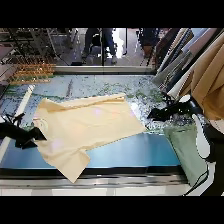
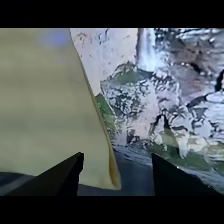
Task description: Fold the clothes and pants, and hang the long-sleeved shirts on hangers.
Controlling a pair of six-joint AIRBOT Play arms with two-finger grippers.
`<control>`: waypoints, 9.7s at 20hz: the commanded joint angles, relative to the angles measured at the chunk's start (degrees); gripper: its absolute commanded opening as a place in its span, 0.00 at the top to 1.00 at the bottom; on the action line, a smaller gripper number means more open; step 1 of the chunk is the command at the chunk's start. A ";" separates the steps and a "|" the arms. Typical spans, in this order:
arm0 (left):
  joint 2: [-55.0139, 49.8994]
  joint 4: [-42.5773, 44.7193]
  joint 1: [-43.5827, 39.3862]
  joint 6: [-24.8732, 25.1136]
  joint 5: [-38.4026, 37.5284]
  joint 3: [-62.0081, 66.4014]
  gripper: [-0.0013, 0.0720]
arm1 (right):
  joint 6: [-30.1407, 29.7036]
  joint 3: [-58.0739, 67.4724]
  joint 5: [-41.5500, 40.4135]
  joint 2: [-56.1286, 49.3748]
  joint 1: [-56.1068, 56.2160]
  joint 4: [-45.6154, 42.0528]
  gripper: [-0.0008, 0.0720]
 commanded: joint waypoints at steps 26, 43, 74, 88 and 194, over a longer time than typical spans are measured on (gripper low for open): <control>23.06 -23.04 -2.27 4.31 4.83 -8.04 0.98 | -9.27 -0.83 11.50 14.71 2.47 3.91 0.97; 26.97 -73.96 35.89 7.43 4.70 52.57 0.98 | -7.19 21.46 -12.44 66.93 -0.68 0.26 0.97; -10.01 -25.20 -7.78 12.20 14.25 35.95 0.98 | 5.05 22.97 -4.83 6.23 11.85 -10.84 0.97; 55.21 -32.30 14.73 4.96 36.20 35.95 0.97 | 4.72 24.39 -2.08 68.15 11.82 -12.22 0.97; 11.93 -17.38 5.97 10.56 -3.30 -2.97 0.98 | 2.60 -7.82 2.29 21.49 -2.69 -1.64 0.97</control>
